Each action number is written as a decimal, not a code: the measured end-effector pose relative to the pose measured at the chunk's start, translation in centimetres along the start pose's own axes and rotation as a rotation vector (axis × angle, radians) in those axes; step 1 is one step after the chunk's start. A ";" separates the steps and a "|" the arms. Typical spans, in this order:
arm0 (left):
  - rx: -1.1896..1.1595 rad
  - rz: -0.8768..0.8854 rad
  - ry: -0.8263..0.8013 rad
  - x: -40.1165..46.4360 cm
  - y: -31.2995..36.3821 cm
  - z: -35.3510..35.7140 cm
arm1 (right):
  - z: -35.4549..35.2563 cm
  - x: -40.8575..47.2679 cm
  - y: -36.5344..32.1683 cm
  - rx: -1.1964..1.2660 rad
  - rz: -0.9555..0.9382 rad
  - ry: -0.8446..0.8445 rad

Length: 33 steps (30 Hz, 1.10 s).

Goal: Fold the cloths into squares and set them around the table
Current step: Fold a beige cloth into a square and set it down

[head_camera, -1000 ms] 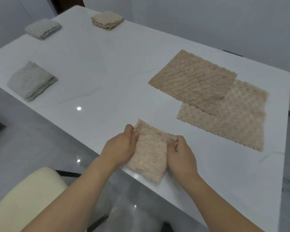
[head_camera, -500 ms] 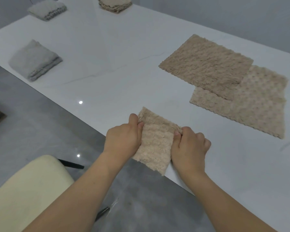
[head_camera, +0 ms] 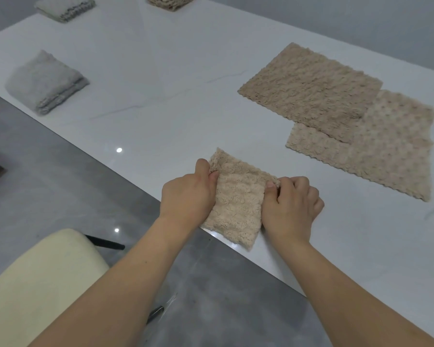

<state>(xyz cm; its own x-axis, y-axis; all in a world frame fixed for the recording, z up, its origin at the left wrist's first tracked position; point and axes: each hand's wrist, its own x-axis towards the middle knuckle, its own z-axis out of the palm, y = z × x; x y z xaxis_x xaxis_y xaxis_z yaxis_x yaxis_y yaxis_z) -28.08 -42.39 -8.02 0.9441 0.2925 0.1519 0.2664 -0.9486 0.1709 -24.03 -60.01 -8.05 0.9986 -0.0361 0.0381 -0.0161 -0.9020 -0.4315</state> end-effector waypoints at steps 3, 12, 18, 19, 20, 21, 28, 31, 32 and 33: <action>-0.027 -0.002 0.014 -0.3 -0.1 0.0 | -0.1 -0.1 0.1 0.022 -0.014 0.002; -0.110 0.019 -0.024 0.1 0.1 -1.2 | -0.1 -0.3 -0.1 0.074 0.002 0.048; -0.248 0.208 0.171 -1.8 2.3 -3.1 | -0.4 -0.4 -0.4 0.109 0.005 0.054; -0.263 0.240 0.142 -2.3 2.8 -2.9 | -0.5 -0.4 -0.4 0.115 0.011 0.051; -0.289 0.257 0.095 -2.8 3.1 -2.5 | -0.6 -0.3 -0.4 0.122 0.016 0.053; -0.311 0.257 0.040 -3.2 3.2 -2.0 | -0.6 -0.3 -0.4 0.130 0.022 0.054; -0.160 0.238 -0.252 -4.2 2.4 -0.8 | -0.4 0.1 -0.2 0.093 0.037 0.049; -0.128 0.244 -0.310 -3.7 2.4 -1.0 | -0.5 0.4 0.0 0.063 0.004 0.022; -0.127 0.237 -0.333 -3.6 2.4 -1.1 | -0.6 0.5 0.2 0.049 -0.025 0.008; -0.125 0.231 -0.355 -3.6 2.4 -1.1 | -0.6 0.7 0.5 0.035 -0.069 -0.004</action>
<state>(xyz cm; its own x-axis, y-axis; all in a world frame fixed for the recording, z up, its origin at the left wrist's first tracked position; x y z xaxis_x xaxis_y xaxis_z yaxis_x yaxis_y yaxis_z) -31.02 -45.60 -7.03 0.9902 -0.0056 -0.1399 0.0358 -0.9559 0.2915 -23.39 -60.75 -7.70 0.9975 0.0276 0.0655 0.0547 -0.8867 -0.4591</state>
